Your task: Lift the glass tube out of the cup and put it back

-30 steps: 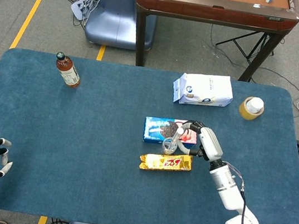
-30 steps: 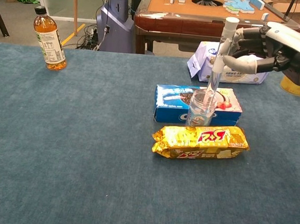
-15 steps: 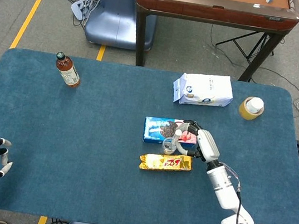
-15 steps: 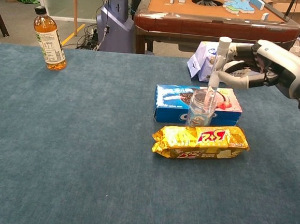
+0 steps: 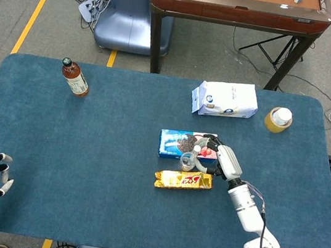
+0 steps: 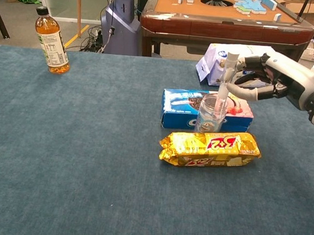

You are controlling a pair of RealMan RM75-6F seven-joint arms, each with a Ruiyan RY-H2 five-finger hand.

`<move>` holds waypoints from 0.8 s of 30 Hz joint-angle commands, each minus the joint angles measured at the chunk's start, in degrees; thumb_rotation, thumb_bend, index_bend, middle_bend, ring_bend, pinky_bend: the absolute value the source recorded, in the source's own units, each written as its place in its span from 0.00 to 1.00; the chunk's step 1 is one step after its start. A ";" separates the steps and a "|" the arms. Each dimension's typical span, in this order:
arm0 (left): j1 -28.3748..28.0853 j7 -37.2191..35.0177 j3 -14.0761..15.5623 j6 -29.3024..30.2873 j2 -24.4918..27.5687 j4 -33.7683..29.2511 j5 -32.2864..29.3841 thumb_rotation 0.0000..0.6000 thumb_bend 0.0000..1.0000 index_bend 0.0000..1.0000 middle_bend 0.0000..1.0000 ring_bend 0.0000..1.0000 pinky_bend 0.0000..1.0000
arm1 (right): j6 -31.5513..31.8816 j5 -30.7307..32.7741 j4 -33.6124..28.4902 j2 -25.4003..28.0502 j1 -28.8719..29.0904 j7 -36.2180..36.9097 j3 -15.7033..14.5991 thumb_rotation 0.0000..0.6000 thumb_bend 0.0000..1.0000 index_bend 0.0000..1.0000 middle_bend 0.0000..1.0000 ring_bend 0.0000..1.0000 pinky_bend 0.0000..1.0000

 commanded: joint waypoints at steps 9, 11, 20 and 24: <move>0.01 0.17 -0.01 -0.04 -0.06 0.00 -0.02 1.00 0.33 0.37 0.35 0.25 0.41 | -0.77 -0.35 0.95 -0.40 0.10 -0.24 -0.57 1.00 0.35 0.62 0.33 0.14 0.22; 0.00 0.20 0.00 -0.09 -0.03 -0.04 -0.04 1.00 0.33 0.37 0.35 0.25 0.41 | -0.62 -0.55 0.85 -0.39 0.17 -0.14 -0.50 1.00 0.29 0.62 0.32 0.14 0.22; 0.03 0.27 0.05 -0.09 -0.06 -0.03 0.05 1.00 0.33 0.37 0.35 0.25 0.41 | 0.90 -1.27 -1.08 0.73 0.09 -0.43 0.08 1.00 0.12 0.53 0.32 0.13 0.22; -0.05 0.52 0.01 -0.27 -0.13 -0.03 -0.07 1.00 0.33 0.37 0.35 0.25 0.41 | 1.49 -1.51 -2.21 1.52 -0.06 -0.55 0.22 1.00 0.08 0.52 0.32 0.13 0.22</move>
